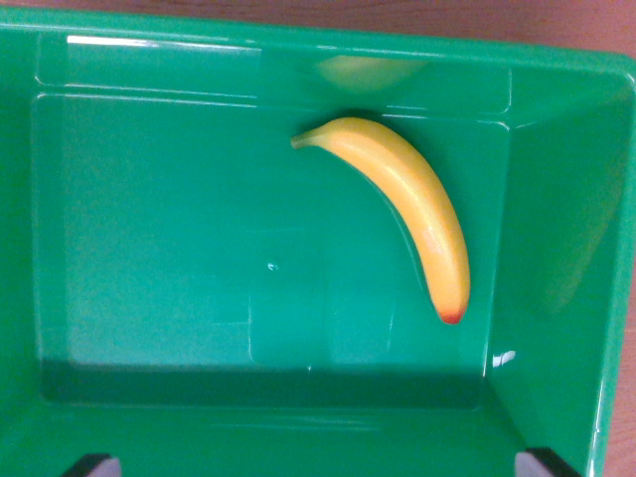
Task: Pick fruit
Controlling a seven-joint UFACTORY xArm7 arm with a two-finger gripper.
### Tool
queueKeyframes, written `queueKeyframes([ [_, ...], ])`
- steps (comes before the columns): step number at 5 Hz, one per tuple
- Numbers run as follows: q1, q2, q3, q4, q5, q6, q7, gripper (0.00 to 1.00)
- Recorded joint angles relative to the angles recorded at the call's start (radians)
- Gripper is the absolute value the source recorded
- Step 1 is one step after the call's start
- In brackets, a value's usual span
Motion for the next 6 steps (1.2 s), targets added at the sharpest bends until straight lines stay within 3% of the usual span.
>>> queueKeyframes([
  [3, -0.0019, 0.004, -0.001, -0.008, 0.0, -0.013, -0.009, 0.0],
  [4, -0.0047, 0.01, -0.003, -0.019, 0.0001, -0.033, -0.022, 0.0],
  [5, -0.0047, 0.01, -0.003, -0.019, 0.0001, -0.033, -0.022, 0.0],
  [6, -0.0078, 0.017, -0.004, -0.031, 0.0001, -0.055, -0.036, 0.0],
])
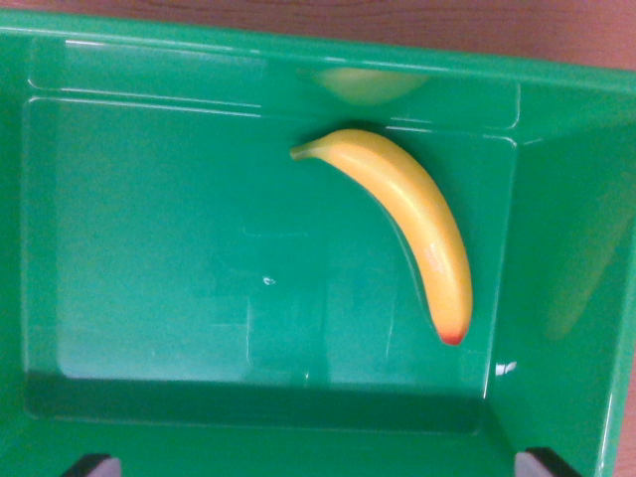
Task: Pick fruit
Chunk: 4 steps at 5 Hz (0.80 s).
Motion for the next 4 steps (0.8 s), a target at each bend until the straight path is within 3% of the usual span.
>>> queueKeyframes([
  [1, 0.0, 0.0, 0.0, 0.0, 0.0, 0.0, 0.0, 0.0],
  [2, -0.0041, 0.009, -0.002, -0.016, 0.0001, -0.029, -0.019, 0.0],
  [3, -0.0041, 0.009, -0.002, -0.016, 0.0001, -0.029, -0.019, 0.0],
  [4, -0.0083, 0.018, -0.005, -0.033, 0.0001, -0.059, -0.038, 0.0],
])
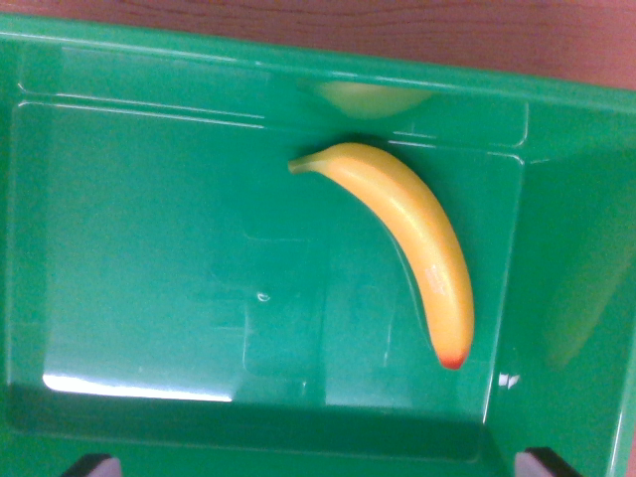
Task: Pick fruit
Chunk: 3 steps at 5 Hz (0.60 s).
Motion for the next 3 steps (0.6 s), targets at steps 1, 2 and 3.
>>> queueKeyframes([
  [1, 0.0, 0.0, 0.0, 0.0, 0.0, 0.0, 0.0, 0.0],
  [2, -0.005, 0.011, -0.003, -0.02, 0.0001, -0.035, -0.023, 0.0],
  [3, -0.005, 0.011, -0.003, -0.02, 0.0001, -0.035, -0.023, 0.0],
])
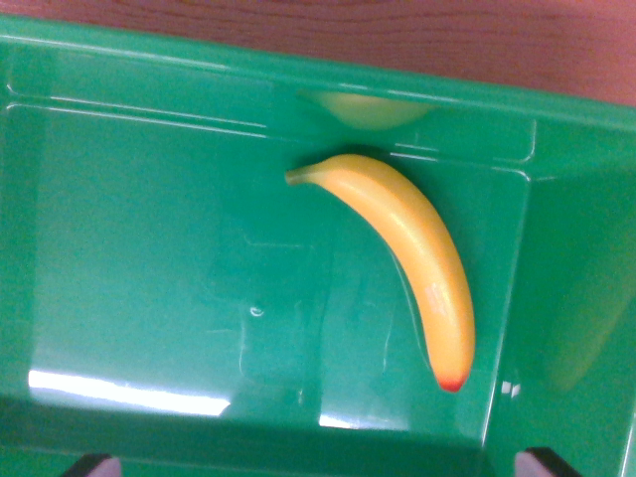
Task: Pick fruit
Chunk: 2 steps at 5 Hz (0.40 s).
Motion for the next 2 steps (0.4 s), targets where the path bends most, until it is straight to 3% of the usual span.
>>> queueKeyframes([
  [1, -0.0054, 0.012, -0.003, -0.021, 0.0001, -0.038, -0.025, 0.0],
  [2, -0.0054, 0.012, -0.003, -0.021, 0.0001, -0.038, -0.025, 0.0],
])
